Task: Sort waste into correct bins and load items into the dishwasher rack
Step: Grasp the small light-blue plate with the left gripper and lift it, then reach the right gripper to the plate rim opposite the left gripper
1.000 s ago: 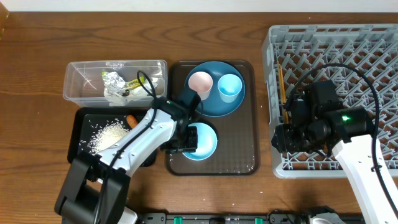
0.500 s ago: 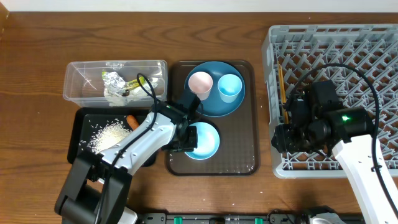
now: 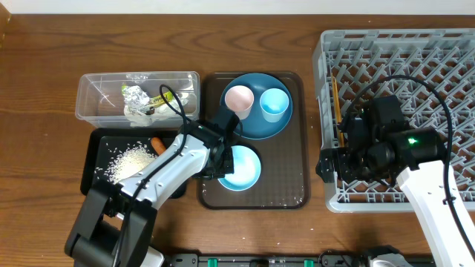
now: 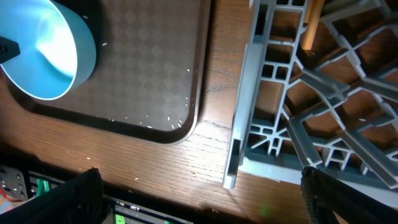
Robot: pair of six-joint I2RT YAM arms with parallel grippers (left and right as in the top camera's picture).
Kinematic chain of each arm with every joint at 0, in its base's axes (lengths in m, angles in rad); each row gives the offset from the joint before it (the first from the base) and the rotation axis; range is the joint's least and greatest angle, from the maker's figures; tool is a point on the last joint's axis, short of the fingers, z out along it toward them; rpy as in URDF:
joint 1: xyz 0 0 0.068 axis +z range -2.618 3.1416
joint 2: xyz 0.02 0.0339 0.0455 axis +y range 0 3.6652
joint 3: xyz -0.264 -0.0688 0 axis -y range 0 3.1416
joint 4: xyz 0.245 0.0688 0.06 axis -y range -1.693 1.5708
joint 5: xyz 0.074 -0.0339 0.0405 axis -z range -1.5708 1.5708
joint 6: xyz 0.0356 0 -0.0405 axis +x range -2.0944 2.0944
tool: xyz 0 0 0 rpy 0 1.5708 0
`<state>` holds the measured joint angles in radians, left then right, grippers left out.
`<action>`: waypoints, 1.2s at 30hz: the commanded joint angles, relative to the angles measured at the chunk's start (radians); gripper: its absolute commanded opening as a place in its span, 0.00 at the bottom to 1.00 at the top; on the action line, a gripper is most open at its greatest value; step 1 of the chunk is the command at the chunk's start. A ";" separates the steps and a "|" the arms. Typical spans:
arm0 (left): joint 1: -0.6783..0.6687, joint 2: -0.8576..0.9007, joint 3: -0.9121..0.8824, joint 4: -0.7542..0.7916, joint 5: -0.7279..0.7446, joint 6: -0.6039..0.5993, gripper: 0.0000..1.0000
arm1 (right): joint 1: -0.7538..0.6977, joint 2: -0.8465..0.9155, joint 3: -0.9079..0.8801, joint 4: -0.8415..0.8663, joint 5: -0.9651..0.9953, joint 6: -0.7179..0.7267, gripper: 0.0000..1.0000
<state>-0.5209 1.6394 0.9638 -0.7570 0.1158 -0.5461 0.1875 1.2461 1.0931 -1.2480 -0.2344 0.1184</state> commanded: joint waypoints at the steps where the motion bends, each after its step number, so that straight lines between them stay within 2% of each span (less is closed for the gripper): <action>1: 0.001 -0.035 0.000 -0.004 -0.029 -0.002 0.06 | 0.014 -0.003 0.003 0.002 -0.002 -0.003 0.99; 8: 0.000 -0.187 0.003 -0.013 0.013 -0.002 0.06 | 0.014 -0.003 0.003 -0.001 -0.021 -0.005 0.99; 10: 0.000 -0.240 0.003 -0.024 0.043 -0.007 0.06 | 0.014 -0.003 0.003 0.004 -0.105 -0.063 0.99; 11: 0.000 -0.261 0.003 -0.032 0.059 -0.014 0.06 | 0.014 -0.003 0.003 0.013 -0.180 -0.109 0.96; 13: 0.000 -0.299 0.003 -0.051 0.087 -0.018 0.06 | 0.014 -0.003 0.003 0.040 -0.310 -0.146 0.82; 15: 0.000 -0.329 0.003 -0.081 0.103 -0.034 0.06 | 0.017 -0.003 0.003 0.071 -0.393 -0.144 0.61; 20: -0.005 -0.362 0.003 -0.131 0.163 -0.051 0.06 | 0.061 -0.003 0.003 0.098 -0.410 -0.113 0.45; 23: -0.016 -0.360 0.003 -0.141 0.187 -0.051 0.06 | 0.113 -0.003 0.003 0.151 -0.409 -0.093 0.31; 25: -0.025 -0.360 0.003 -0.144 0.207 -0.051 0.06 | 0.154 -0.003 0.003 0.191 -0.389 -0.061 0.18; 26: -0.029 -0.360 0.003 -0.144 0.219 -0.051 0.06 | 0.174 -0.003 0.003 0.205 -0.365 -0.038 0.15; 31: -0.047 -0.360 0.003 -0.147 0.247 -0.051 0.06 | 0.299 -0.003 0.003 0.257 -0.128 0.095 0.14; 36: -0.047 -0.360 0.003 -0.161 0.251 -0.050 0.06 | 0.396 -0.003 0.003 0.289 0.013 0.174 0.14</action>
<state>-0.5659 1.2854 0.9638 -0.9115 0.3462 -0.5880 0.5369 1.2461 1.0927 -0.9676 -0.3626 0.2024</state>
